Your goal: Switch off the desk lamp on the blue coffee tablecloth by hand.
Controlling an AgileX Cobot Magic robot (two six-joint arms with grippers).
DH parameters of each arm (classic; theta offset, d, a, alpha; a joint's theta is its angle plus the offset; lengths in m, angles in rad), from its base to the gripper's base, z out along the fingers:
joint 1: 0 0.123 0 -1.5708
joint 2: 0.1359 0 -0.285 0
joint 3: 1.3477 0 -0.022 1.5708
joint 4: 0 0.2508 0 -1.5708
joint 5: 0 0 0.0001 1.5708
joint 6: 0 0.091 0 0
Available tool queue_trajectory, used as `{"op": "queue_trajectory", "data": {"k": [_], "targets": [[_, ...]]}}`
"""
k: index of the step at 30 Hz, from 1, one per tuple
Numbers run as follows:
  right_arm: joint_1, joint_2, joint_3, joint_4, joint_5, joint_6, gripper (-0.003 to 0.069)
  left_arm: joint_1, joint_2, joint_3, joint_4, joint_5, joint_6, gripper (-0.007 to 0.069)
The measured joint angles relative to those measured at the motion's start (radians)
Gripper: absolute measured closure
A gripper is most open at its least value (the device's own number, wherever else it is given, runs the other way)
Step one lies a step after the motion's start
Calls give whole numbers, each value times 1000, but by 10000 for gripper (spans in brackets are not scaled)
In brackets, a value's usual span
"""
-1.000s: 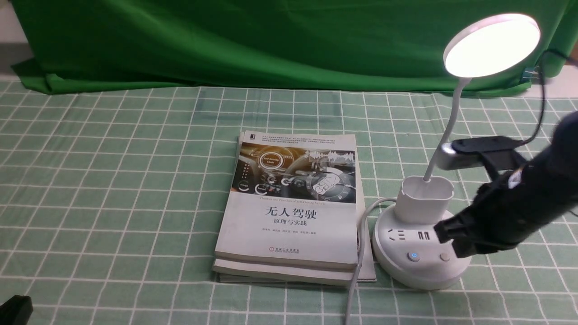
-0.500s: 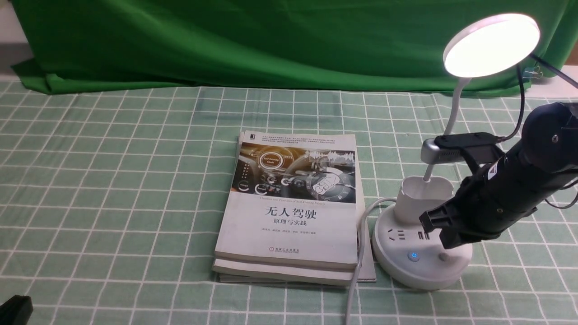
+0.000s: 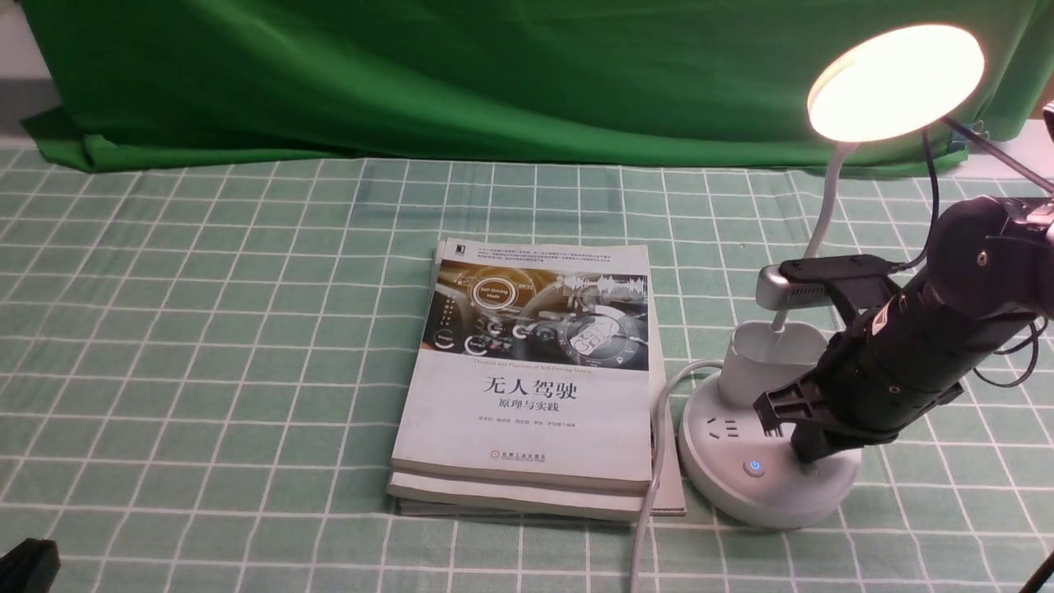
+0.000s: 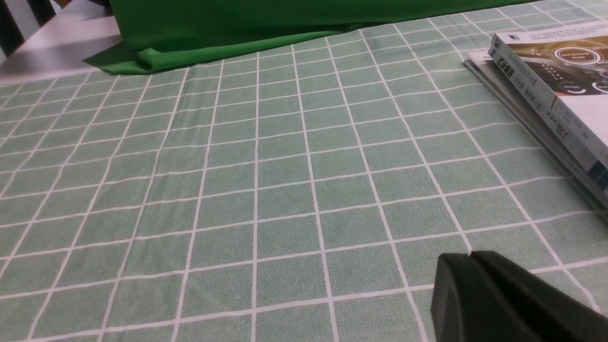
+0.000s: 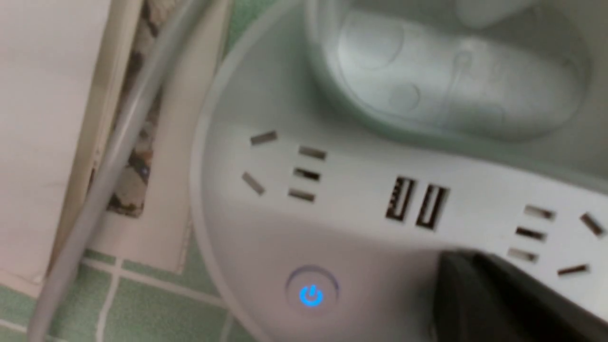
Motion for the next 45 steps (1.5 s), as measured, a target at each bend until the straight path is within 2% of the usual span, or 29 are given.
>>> {"op": "queue_trajectory", "data": {"k": [9,27,37,45], "targets": [[5,-94,2,-1,37,1,626,0,0,0,0,0,0,624],[5,-6,1,-3,28,-3,624,0,0,0,0,0,0,624],[7,-116,1,-4,29,-2,624,0,0,0,0,0,0,624],[7,-179,9,-4,96,-3,624,0,0,0,0,0,0,624]]}}
